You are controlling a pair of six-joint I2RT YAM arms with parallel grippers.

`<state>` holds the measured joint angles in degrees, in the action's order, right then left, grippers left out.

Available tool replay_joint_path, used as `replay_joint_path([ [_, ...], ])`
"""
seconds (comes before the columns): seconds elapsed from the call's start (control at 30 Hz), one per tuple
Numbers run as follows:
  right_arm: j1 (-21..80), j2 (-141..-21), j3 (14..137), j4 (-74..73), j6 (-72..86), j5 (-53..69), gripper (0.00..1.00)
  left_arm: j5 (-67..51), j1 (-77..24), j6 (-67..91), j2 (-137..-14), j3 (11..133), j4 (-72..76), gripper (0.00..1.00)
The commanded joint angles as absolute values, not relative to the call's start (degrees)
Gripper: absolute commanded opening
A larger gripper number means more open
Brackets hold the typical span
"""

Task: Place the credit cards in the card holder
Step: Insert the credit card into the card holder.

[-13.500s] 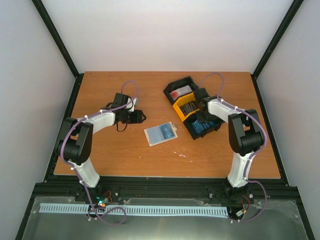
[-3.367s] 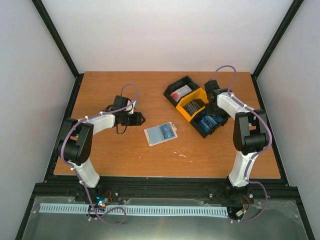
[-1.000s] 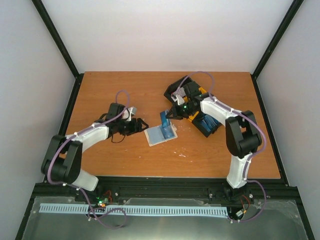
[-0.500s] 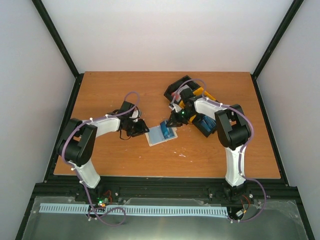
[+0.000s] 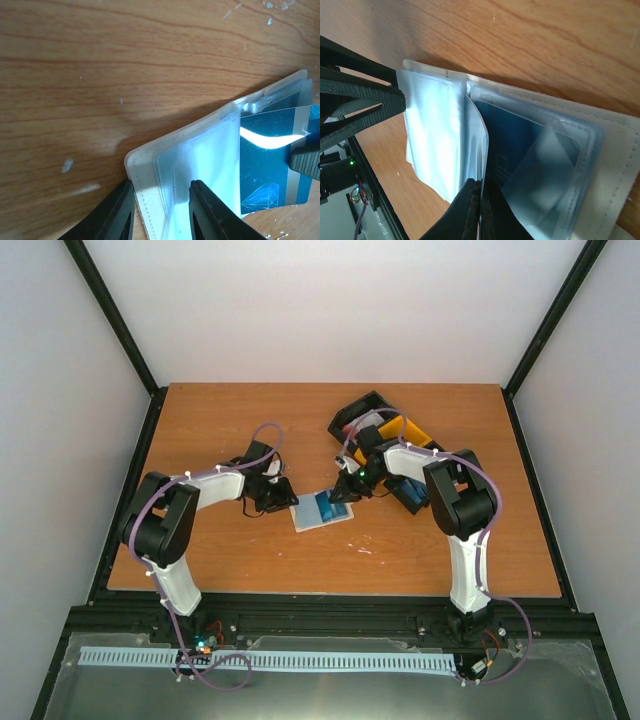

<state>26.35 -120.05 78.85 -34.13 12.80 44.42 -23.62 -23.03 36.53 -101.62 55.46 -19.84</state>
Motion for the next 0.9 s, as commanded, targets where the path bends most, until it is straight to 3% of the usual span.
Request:
replay_joint_path([
  [0.0, 27.9, -120.6, 77.5, -30.0, 15.6, 42.7, 0.03, -23.2, -23.6, 36.6, -103.1, 56.8, -22.0, 0.3],
  [0.13, 27.9, -120.1, 75.9, -26.7, 18.8, 43.9, 0.03, -22.9, -23.6, 36.3, -103.2, 56.4, -22.2, 0.25],
  [0.87, 28.2, -118.0, 70.4, -15.9, 26.0, 47.5, 0.03, -19.3, -23.7, 36.5, -102.7, 55.5, -24.5, 0.2],
])
